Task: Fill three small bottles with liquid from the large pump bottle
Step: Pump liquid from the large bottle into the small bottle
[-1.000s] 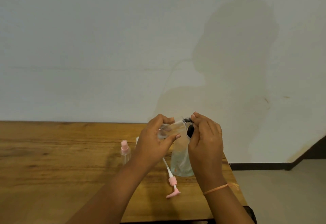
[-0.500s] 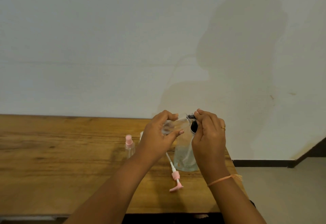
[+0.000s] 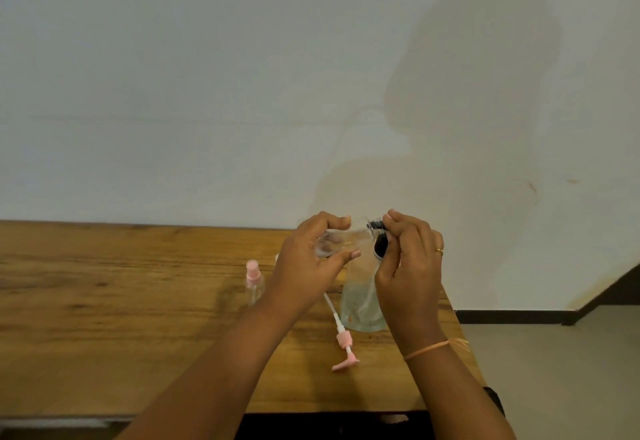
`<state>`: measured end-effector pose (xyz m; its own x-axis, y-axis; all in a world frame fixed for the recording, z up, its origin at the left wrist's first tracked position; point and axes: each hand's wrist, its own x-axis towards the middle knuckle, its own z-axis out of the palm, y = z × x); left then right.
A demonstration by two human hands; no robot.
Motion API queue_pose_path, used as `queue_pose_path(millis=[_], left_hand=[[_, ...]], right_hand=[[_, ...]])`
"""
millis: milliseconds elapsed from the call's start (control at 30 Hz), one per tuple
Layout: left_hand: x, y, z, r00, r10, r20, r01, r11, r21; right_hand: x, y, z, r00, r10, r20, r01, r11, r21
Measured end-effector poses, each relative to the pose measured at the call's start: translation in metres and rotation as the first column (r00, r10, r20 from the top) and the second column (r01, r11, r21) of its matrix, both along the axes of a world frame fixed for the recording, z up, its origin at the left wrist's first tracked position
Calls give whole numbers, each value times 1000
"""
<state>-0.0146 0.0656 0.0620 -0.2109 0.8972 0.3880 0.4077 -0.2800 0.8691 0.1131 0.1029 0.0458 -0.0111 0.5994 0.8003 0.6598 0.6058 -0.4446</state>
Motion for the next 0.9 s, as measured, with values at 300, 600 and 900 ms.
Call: queue_pose_path(millis=[300, 600, 900], left_hand=[[2, -1, 1, 999, 7, 45, -6, 1000, -13], [-1, -2, 1, 1000, 9, -9, -9, 1000, -11], [0, 1, 2, 999, 15, 30, -12, 997, -72]], right_hand=[[-9, -3, 5, 994, 14, -109, -20, 998, -59], [-3, -2, 0, 1000, 11, -23, -11, 1000, -2], [-2, 2, -1, 1000, 12, -5, -12, 1000, 0]])
